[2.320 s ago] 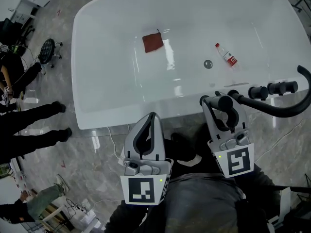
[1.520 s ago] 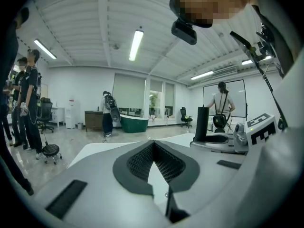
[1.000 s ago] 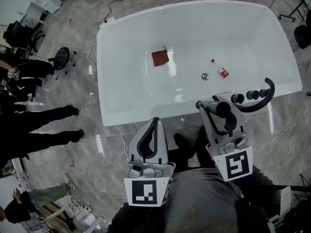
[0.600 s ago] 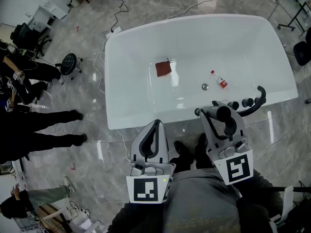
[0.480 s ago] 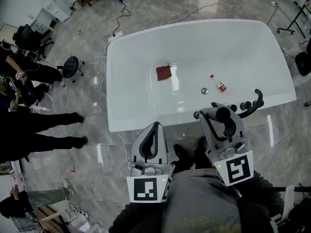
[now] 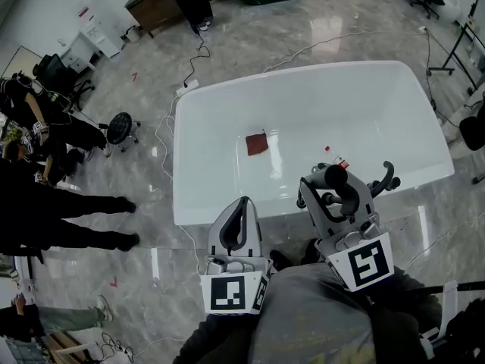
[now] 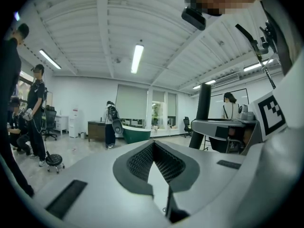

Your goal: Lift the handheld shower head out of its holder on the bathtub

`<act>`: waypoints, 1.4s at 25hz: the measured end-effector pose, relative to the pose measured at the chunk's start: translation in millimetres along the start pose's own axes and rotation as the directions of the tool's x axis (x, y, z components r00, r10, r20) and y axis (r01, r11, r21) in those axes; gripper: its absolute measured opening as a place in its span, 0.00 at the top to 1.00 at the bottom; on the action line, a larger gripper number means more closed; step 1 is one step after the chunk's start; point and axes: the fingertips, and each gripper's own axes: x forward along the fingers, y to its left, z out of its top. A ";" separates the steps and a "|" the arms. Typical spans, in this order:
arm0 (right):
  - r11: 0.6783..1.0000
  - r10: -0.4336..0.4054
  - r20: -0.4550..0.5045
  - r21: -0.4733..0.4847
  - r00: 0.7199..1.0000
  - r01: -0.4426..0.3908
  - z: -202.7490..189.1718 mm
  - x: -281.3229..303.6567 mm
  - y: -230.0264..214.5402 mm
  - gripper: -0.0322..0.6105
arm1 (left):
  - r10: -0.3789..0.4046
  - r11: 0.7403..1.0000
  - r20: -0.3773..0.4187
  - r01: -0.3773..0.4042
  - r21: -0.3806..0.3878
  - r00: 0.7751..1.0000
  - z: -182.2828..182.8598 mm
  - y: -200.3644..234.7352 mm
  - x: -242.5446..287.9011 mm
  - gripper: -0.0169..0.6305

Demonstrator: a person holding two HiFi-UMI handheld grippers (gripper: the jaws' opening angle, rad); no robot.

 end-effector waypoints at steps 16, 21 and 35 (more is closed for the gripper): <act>0.998 -0.028 0.030 -0.050 0.999 0.029 -12.6 28.3 -23.2 0.73 | -0.025 0.999 0.080 0.023 0.024 0.996 3.6 9.8 34.3 0.97; 0.998 0.063 0.027 -0.008 0.998 -0.063 -7.2 54.4 -10.5 0.73 | 0.019 1.000 0.062 -0.019 0.007 0.998 1.2 17.9 33.4 0.97; 0.999 -0.027 0.027 -0.046 0.999 0.028 14.8 27.9 -20.0 0.73 | -0.128 0.992 0.064 0.129 -0.008 0.990 12.7 -14.8 30.9 0.97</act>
